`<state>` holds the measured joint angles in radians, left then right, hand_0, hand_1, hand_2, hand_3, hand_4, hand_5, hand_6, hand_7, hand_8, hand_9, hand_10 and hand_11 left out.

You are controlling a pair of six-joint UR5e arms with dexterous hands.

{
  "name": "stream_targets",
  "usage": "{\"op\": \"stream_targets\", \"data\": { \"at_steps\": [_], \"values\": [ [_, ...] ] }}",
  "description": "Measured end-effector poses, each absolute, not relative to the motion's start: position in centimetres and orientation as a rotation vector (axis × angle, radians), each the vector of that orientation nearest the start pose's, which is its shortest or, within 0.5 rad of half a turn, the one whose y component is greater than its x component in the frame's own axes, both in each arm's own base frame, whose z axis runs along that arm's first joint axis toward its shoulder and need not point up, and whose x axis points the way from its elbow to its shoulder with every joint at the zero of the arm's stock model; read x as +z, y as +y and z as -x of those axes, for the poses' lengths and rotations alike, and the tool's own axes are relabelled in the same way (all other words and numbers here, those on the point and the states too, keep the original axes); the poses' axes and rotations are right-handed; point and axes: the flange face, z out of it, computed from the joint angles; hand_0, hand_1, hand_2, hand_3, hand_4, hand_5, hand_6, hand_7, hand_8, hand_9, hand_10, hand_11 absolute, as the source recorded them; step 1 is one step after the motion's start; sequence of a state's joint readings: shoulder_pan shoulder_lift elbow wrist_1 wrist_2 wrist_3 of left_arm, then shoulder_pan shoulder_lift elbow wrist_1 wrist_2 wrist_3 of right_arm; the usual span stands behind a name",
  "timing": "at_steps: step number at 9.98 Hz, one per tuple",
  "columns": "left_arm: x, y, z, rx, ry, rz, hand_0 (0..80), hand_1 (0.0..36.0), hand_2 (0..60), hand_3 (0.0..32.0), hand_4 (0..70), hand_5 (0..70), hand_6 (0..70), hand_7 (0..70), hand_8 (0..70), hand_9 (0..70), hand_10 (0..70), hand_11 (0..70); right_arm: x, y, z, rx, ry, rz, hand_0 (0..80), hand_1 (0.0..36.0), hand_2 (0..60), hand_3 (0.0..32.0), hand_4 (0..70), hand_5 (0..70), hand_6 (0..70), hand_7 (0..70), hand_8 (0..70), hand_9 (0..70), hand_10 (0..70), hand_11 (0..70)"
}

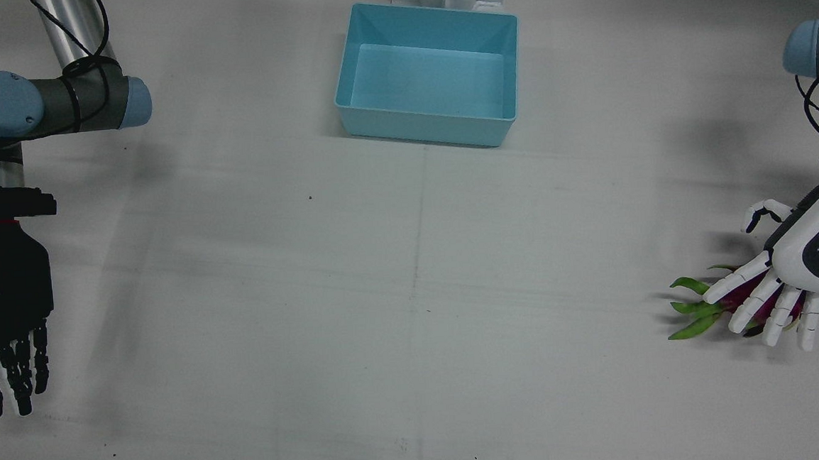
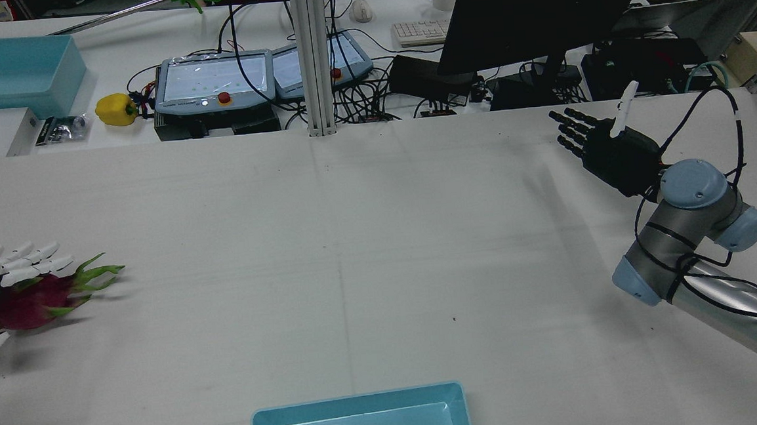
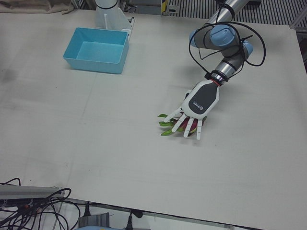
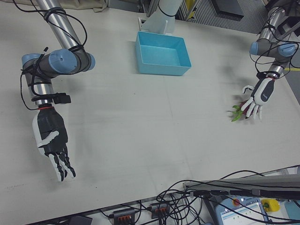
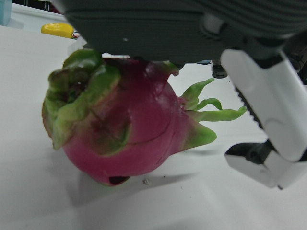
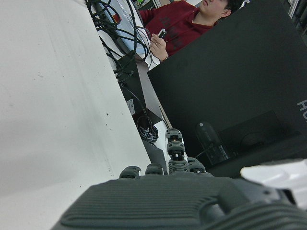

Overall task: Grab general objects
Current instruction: 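Close the left hand fingers around the dragon fruit, then tighten the left hand grip and lift the pink dragon fruit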

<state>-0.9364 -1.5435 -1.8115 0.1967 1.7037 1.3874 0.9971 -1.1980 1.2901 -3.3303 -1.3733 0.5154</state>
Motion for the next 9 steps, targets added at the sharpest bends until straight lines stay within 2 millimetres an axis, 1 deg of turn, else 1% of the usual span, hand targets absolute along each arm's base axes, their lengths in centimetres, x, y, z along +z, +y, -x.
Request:
{"op": "stream_targets", "data": {
  "at_steps": [2, 5, 9],
  "values": [
    [59.7, -45.5, -17.9, -0.785, 1.57, -0.535, 46.8, 36.0, 60.0, 32.0, 0.0, 0.0, 0.0, 0.0, 0.3, 0.0, 0.0, 0.2, 63.1, -61.5, 21.5, -2.256, 1.863, -0.867, 0.0, 0.0, 0.0, 0.0, 0.0, 0.0, 0.0, 0.0, 0.0, 0.0, 0.0, 0.0],
    [59.8, -45.9, -17.6, -0.81, 1.567, -0.561, 46.0, 36.0, 60.0, 32.0, 0.0, 0.0, 0.0, 0.0, 0.3, 0.0, 0.0, 0.0, 63.1, -61.5, 21.5, -2.256, 1.863, -0.868, 0.0, 0.0, 0.0, 0.0, 0.0, 0.0, 0.0, 0.0, 0.0, 0.0, 0.0, 0.0],
    [59.9, -47.2, -18.6, -0.812, 1.559, -0.565, 46.3, 36.0, 60.0, 32.0, 0.0, 0.0, 0.0, 0.0, 1.2, 0.0, 0.0, 0.0, 63.1, -61.5, 21.5, -2.256, 1.863, -0.868, 0.0, 0.0, 0.0, 0.0, 0.0, 0.0, 0.0, 0.0, 0.0, 0.0, 0.0, 0.0]
  ]
}}
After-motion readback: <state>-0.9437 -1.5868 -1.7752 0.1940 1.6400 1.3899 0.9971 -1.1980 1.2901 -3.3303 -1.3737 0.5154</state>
